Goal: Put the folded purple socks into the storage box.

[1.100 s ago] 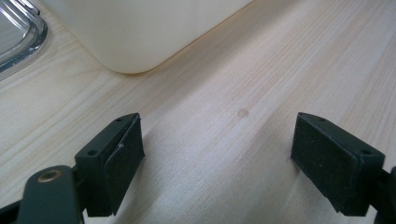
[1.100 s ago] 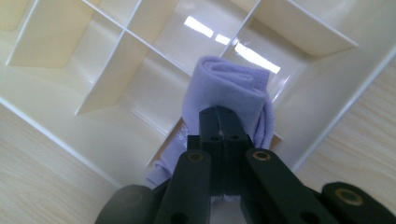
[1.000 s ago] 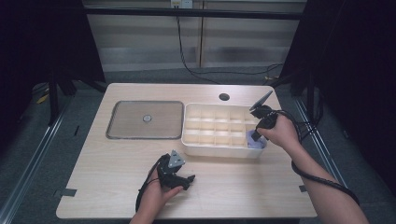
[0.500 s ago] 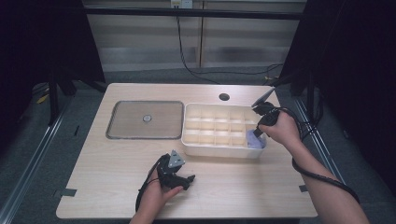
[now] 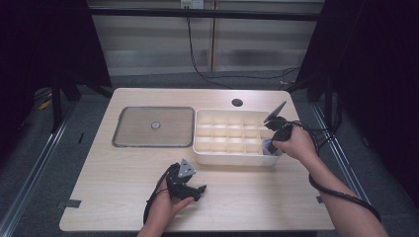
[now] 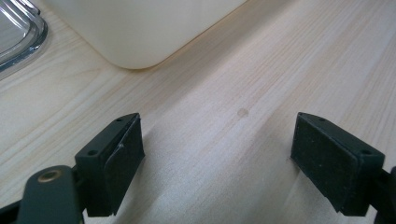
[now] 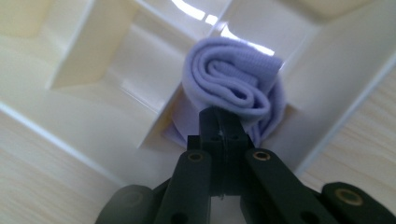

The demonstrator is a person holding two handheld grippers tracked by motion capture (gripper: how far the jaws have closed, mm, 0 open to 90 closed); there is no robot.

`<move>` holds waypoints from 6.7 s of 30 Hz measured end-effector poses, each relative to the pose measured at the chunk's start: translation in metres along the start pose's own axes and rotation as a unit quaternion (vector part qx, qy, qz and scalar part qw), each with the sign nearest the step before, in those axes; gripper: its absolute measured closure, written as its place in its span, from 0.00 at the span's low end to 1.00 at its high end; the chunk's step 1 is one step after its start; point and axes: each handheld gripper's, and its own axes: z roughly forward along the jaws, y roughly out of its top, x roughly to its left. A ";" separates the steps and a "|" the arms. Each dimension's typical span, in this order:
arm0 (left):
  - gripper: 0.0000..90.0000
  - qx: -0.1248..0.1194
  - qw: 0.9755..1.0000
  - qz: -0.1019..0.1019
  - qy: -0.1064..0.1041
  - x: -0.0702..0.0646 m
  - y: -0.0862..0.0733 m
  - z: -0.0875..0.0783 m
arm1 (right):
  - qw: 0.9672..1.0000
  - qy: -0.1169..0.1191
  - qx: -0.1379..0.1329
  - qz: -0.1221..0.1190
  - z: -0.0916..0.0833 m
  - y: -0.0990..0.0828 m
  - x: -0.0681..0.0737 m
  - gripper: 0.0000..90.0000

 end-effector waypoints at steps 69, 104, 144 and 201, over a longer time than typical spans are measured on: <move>0.18 0.001 1.000 0.003 0.001 0.000 0.000 0.000 | 0.996 0.069 -0.031 -0.043 -0.036 -0.011 0.017 0.50; 0.18 0.001 1.000 0.003 0.001 0.000 0.000 0.000 | 0.991 0.068 -0.038 -0.109 -0.044 -0.036 0.054 0.42; 0.18 0.001 1.000 0.003 0.002 0.000 0.000 0.000 | 0.981 0.117 -0.046 -0.148 0.001 -0.055 0.088 0.39; 0.18 0.001 1.000 0.003 0.002 0.000 0.000 -0.001 | 0.921 0.095 -0.265 -0.268 0.069 -0.110 0.106 0.29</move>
